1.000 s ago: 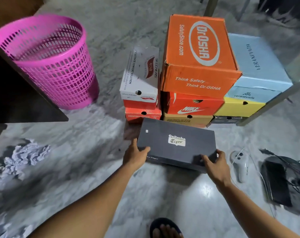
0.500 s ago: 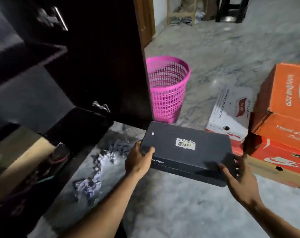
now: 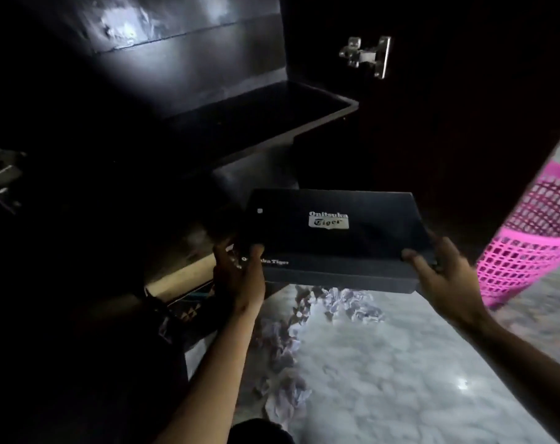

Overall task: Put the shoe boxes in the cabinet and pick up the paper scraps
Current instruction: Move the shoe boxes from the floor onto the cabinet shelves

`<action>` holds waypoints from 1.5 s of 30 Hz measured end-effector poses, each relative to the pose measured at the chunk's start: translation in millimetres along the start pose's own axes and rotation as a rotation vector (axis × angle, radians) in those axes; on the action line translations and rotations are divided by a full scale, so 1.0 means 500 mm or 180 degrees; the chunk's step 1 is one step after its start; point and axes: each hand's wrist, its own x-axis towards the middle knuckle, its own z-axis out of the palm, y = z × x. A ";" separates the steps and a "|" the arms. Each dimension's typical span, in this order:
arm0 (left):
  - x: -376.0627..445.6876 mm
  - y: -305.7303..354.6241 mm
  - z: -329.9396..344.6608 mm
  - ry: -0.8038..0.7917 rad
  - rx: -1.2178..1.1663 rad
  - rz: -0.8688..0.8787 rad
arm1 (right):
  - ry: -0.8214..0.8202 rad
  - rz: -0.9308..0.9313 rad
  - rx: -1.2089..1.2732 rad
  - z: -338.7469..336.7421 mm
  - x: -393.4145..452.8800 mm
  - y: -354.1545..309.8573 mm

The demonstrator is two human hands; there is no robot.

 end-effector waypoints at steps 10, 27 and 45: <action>0.185 -0.013 -0.100 0.1511 -0.0678 -0.0087 | -0.0437 0.0152 0.0769 0.333 0.159 -0.214; 0.254 -0.110 -0.135 0.1964 0.0041 -0.0319 | -0.1379 0.0049 0.0903 0.551 0.204 -0.279; -0.056 -0.081 0.212 -0.0011 -0.0095 0.0263 | -0.1018 -0.0152 0.0506 0.202 0.057 -0.025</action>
